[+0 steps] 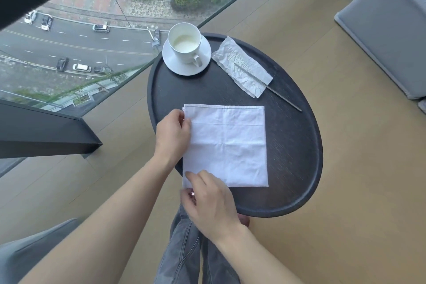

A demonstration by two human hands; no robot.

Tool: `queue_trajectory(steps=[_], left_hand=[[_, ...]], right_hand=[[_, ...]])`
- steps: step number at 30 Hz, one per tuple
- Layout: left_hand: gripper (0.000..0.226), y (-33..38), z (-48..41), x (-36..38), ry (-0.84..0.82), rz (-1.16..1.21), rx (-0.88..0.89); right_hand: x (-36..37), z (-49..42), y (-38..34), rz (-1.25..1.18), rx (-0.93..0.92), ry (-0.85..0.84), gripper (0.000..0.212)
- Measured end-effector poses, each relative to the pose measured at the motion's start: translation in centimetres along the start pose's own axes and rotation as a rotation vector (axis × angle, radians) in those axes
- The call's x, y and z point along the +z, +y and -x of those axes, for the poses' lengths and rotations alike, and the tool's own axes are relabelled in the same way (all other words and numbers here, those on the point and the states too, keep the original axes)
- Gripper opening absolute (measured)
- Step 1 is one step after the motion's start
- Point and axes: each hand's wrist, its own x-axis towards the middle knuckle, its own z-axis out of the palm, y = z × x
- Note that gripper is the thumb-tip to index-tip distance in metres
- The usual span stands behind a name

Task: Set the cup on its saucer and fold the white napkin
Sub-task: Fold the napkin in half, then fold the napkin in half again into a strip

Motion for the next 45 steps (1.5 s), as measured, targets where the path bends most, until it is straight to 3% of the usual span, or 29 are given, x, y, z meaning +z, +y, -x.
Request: queue_trajectory(steps=[1, 3, 6, 10, 15, 24, 27, 31, 33, 37, 42, 45], left_hand=[[0.01, 0.1, 0.2, -0.1, 0.006, -0.006, -0.001], [0.029, 0.0, 1.0, 0.3, 0.057, -0.089, 0.058], [0.051, 0.2, 3.2, 2.3, 0.141, -0.304, 0.33], [0.06, -0.3, 5.0, 6.5, -0.028, -0.432, 0.596], [0.069, -2.7, 4.6, 8.3, -0.059, -0.635, 0.57], [0.087, -2.4, 4.5, 7.4, -0.051, -0.641, 0.498], [0.076, -1.7, 4.0, 5.8, -0.044, -0.655, 0.527], [0.039, 1.1, 1.2, 3.1, 0.026, -0.685, 0.574], [0.032, 2.8, -0.6, 2.9, 0.023, -0.693, 0.592], [0.03, 4.9, -3.1, 4.3, -0.181, -0.645, 0.691], [0.041, 6.5, -4.2, 5.2, -0.419, -0.584, 0.844], [0.036, 7.3, -4.7, 4.8, -0.49, -0.657, 0.859]], right_hand=[[-0.5, 0.0, 0.5, -0.017, -0.004, 0.019, 0.02], [-1.8, -0.5, 2.2, 0.002, 0.044, 0.09, 0.023], [-3.1, -2.6, 6.0, 0.136, 0.212, 0.162, 0.042], [-2.5, -5.5, 9.3, 0.145, 0.191, 0.048, 0.054], [-1.8, -5.7, 11.4, 0.259, 0.1, -0.099, 0.058], [-3.6, -4.9, 13.2, 0.458, 0.294, -0.16, 0.081], [-5.1, -5.7, 13.0, 0.474, 0.267, -0.158, 0.076], [-7.5, -9.0, 13.4, 0.506, 0.107, -0.046, 0.051], [-8.2, -11.3, 13.6, 0.52, 0.072, -0.087, 0.04], [-8.9, -14.3, 13.1, 0.593, 0.085, -0.252, 0.024], [-9.9, -15.4, 12.9, 0.496, 0.159, -0.359, 0.01], [-11.0, -15.0, 13.5, 0.375, 0.192, -0.386, 0.016]])
